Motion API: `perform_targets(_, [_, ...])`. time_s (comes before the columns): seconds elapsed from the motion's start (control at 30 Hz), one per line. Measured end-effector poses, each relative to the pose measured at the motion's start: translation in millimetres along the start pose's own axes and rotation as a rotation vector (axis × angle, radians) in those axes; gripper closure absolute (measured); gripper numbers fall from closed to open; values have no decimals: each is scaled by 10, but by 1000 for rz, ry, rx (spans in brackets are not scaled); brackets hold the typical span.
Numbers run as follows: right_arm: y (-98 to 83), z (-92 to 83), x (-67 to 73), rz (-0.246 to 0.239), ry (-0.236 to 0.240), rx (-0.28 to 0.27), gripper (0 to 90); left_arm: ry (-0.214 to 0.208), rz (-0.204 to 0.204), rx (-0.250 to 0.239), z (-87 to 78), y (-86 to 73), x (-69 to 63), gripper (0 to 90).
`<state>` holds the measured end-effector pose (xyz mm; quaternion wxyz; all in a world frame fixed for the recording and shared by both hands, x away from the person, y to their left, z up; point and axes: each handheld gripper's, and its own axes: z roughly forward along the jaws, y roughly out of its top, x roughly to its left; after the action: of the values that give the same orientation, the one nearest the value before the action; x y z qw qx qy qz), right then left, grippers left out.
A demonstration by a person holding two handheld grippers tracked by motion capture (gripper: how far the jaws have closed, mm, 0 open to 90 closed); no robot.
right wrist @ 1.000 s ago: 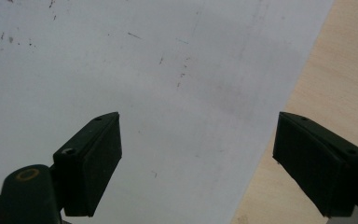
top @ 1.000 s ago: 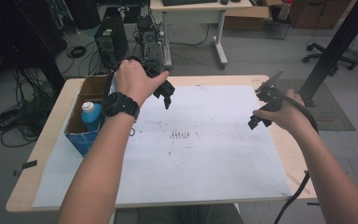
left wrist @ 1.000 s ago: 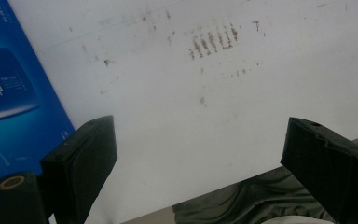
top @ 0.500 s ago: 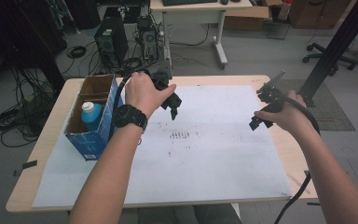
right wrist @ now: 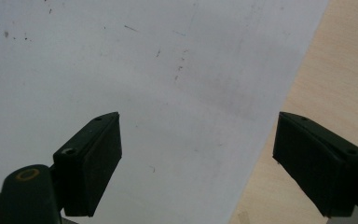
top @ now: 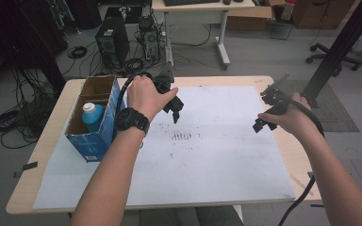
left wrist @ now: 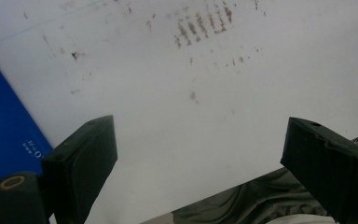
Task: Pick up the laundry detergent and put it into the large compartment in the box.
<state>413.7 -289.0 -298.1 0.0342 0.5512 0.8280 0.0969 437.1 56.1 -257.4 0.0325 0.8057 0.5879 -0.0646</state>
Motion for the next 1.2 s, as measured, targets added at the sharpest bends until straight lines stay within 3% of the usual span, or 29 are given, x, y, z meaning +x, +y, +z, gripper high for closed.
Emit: perform_targets(1.2, [-42,-56,58,-3,-2,-10,150,-10,-7,22,53,-58,3,103])
